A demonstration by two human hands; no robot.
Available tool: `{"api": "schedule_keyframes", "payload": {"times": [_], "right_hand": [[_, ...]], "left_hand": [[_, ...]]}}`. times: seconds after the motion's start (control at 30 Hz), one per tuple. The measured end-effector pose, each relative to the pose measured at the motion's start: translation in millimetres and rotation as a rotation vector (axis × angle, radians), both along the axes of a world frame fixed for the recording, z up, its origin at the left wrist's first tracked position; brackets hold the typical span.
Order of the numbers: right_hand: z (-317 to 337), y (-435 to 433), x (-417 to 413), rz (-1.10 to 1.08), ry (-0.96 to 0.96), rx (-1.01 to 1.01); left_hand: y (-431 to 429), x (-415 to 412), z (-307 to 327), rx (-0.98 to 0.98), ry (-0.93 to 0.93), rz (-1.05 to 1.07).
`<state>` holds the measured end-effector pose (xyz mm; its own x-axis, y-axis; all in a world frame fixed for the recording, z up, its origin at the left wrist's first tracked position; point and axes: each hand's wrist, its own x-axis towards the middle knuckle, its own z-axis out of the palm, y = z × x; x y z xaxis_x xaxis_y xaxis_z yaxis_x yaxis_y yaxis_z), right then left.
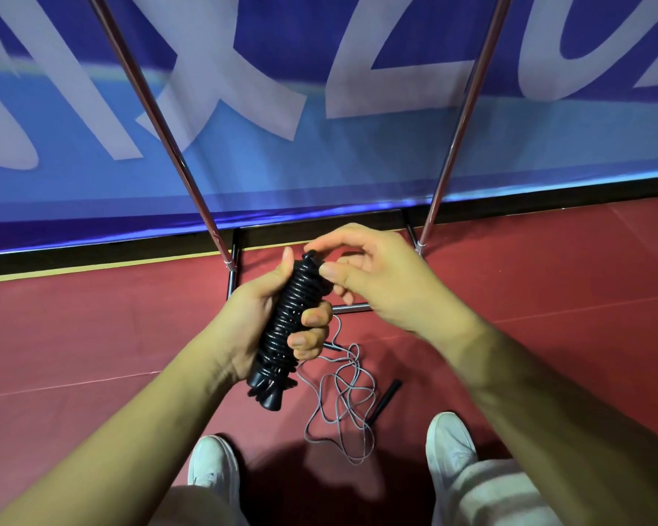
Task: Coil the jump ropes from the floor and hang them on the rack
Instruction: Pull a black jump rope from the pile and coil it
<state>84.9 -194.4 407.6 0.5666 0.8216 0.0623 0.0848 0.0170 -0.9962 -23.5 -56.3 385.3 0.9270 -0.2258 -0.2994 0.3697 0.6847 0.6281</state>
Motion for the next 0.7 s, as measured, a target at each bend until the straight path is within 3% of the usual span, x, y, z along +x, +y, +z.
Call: {"api": "schedule_keyframes", "payload": {"times": [0.2,0.4,0.5,0.7], "right_hand": [[-9.1,3.8,-6.1,-0.099,0.046,0.013],[-4.9,10.2,-14.9,-0.1,0.086,0.068],[-3.5,9.7,-9.9,-0.115,0.146,0.079],[-12.4,1.4,-6.1,-0.183,0.016,0.034]], "left_hand": [[-2.0,-1.5,-6.5,0.005,-0.035,-0.038],[1.7,-1.8,-1.0,-0.124,-0.104,-0.059],[0.0,1.2,5.1,-0.026,-0.079,0.035],[-0.5,1.2,4.3,0.168,-0.044,0.083]]}}
